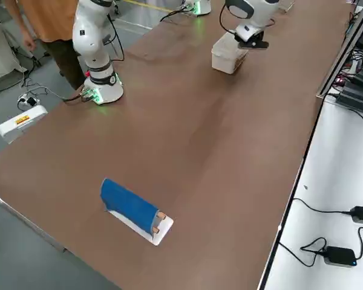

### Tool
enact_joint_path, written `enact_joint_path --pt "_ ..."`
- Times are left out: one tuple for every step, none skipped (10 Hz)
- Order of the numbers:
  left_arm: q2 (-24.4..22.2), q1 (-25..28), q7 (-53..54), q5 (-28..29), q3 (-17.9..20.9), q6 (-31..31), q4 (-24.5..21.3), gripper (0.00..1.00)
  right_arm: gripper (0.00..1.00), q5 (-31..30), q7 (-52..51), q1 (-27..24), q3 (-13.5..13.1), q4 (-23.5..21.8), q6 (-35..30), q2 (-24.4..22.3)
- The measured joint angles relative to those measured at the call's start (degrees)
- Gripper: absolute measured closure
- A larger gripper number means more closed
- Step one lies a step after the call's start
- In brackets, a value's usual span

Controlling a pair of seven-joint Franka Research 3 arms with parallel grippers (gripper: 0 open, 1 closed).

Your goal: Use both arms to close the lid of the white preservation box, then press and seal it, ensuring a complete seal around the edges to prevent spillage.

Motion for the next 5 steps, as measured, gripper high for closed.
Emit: enact_joint_path --pt "-0.03 1.01 1.00 0.00 -0.11 0.03 -0.91 0.99 0.99 0.00 -2.74 0.02 0.13 5.52 -0.03 4.24" --pt "0.08 1.32 1.19 0.00 -0.11 0.25 -1.77 0.99 0.99 0.00 -6.42 -0.02 0.17 10.15 -0.05 7.98" --pt "0.24 1.31 1.19 0.00 -0.14 0.71 -2.55 0.99 0.99 0.00 -12.71 -0.19 0.26 13.28 -0.08 10.73" --pt "0.16 1.29 1.19 0.16 -0.21 1.13 -3.07 0.99 0.99 0.00 -19.65 -0.48 0.57 15.28 0.00 12.77" --pt "0.09 1.28 1.19 0.40 -0.26 1.25 -3.25 0.99 0.99 0.01 -23.54 -0.88 1.74 16.43 0.87 14.15"
